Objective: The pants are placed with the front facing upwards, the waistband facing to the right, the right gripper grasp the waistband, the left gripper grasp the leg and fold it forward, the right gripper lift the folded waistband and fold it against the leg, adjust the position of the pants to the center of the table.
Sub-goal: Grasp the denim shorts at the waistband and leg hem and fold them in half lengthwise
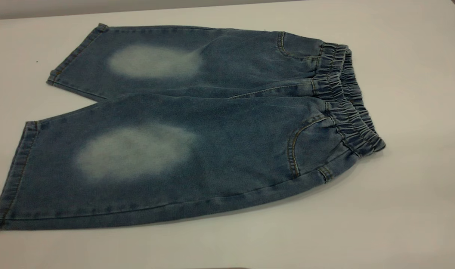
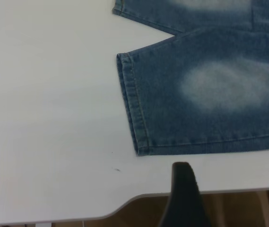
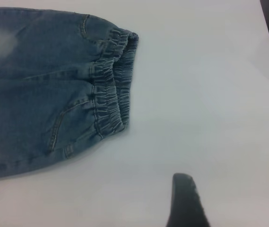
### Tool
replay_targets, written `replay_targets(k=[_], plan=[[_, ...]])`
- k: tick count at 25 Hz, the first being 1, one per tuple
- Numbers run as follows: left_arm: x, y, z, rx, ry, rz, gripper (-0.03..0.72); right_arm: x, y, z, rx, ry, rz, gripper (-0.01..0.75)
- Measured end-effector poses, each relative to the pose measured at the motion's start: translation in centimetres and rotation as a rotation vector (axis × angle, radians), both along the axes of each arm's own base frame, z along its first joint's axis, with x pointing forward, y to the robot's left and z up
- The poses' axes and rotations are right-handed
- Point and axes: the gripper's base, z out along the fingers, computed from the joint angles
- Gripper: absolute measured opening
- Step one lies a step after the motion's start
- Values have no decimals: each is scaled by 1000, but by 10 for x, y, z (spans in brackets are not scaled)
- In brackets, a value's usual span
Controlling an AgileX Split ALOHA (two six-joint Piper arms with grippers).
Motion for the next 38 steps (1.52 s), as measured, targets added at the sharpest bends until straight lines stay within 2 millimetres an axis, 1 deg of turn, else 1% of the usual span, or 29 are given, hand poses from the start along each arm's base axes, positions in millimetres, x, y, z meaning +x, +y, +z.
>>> replay_targets(k=[7,9,11,14,16,18,20,23,27,31,35,38], plan=[[0,-2,0,-22,-1,-14,463,3,0,1,9,5,-5,389],[1,-4,5,-42,-7,-24,463,9,2,3,30,39,-5,389],[6,-6,15,-66,-7,-43,463,20,6,5,57,92,12,397],[23,-8,31,-47,23,-68,463,41,14,7,88,162,70,421],[39,-8,39,-7,61,-92,463,57,21,8,117,187,122,442],[55,-9,44,29,93,-120,463,74,29,9,156,212,185,466],[73,-10,43,56,134,-153,467,90,36,7,201,241,235,483],[100,-12,38,87,193,-203,496,113,47,1,295,311,287,492],[136,-14,26,93,255,-232,550,145,56,-15,375,396,307,493],[168,-17,7,74,343,-264,564,173,58,-41,386,489,282,493],[192,-20,-15,55,439,-305,566,198,61,-70,423,576,244,494],[205,-20,-30,55,485,-303,566,212,63,-94,468,645,211,494]])
